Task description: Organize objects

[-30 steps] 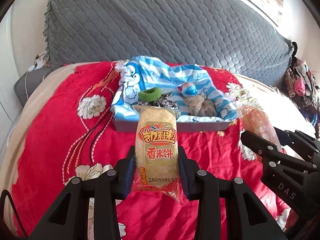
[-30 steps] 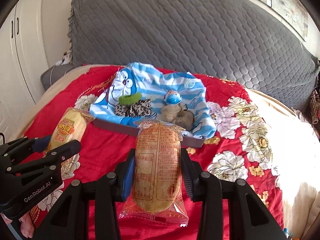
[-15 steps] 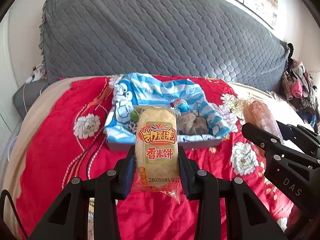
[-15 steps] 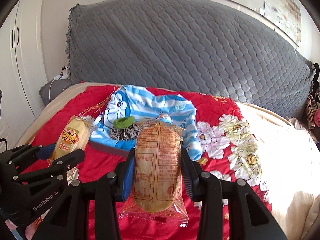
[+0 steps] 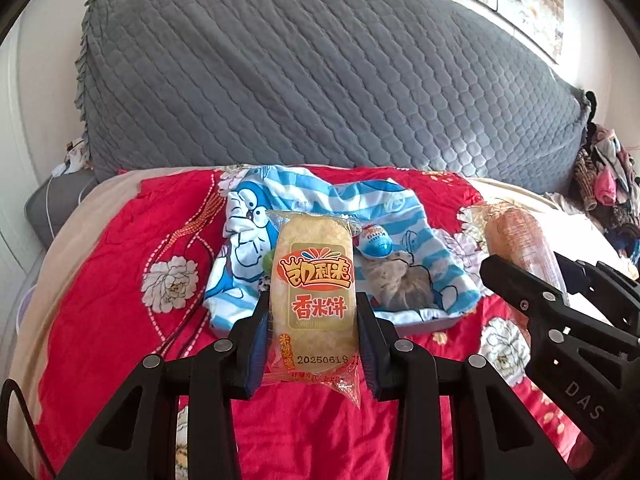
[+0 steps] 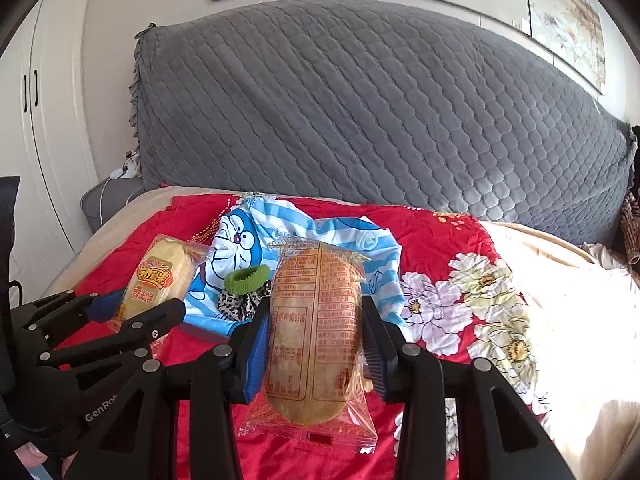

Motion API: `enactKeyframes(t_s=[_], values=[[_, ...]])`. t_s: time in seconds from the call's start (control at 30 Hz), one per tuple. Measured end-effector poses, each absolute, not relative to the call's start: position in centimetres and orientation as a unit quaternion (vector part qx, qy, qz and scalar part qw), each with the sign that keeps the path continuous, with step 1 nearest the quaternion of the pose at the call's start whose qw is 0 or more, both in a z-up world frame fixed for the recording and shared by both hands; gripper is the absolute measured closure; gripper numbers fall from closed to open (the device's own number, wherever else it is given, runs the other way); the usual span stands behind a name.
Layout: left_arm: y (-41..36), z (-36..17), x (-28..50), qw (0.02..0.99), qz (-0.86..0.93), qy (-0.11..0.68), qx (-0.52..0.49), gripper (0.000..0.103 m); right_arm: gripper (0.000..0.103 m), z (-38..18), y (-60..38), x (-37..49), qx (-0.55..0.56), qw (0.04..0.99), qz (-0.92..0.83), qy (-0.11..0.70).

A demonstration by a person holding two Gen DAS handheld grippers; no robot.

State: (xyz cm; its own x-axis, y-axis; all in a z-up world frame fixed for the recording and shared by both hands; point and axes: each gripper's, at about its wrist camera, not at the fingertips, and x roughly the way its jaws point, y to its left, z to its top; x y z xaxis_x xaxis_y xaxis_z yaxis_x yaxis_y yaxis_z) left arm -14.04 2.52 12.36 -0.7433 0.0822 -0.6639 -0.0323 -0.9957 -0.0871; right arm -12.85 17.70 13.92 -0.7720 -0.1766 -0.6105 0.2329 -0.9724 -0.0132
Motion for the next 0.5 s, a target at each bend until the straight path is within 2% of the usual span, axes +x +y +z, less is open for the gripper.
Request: enactKeyframes(t_s=[0.5], values=[[3.7,10.3,-18.8,0.020,0.931,-0.022,-0.363,0.063,0.061,13.8,18.7,-17.2,0.289,0.100,-0.951,0.037]])
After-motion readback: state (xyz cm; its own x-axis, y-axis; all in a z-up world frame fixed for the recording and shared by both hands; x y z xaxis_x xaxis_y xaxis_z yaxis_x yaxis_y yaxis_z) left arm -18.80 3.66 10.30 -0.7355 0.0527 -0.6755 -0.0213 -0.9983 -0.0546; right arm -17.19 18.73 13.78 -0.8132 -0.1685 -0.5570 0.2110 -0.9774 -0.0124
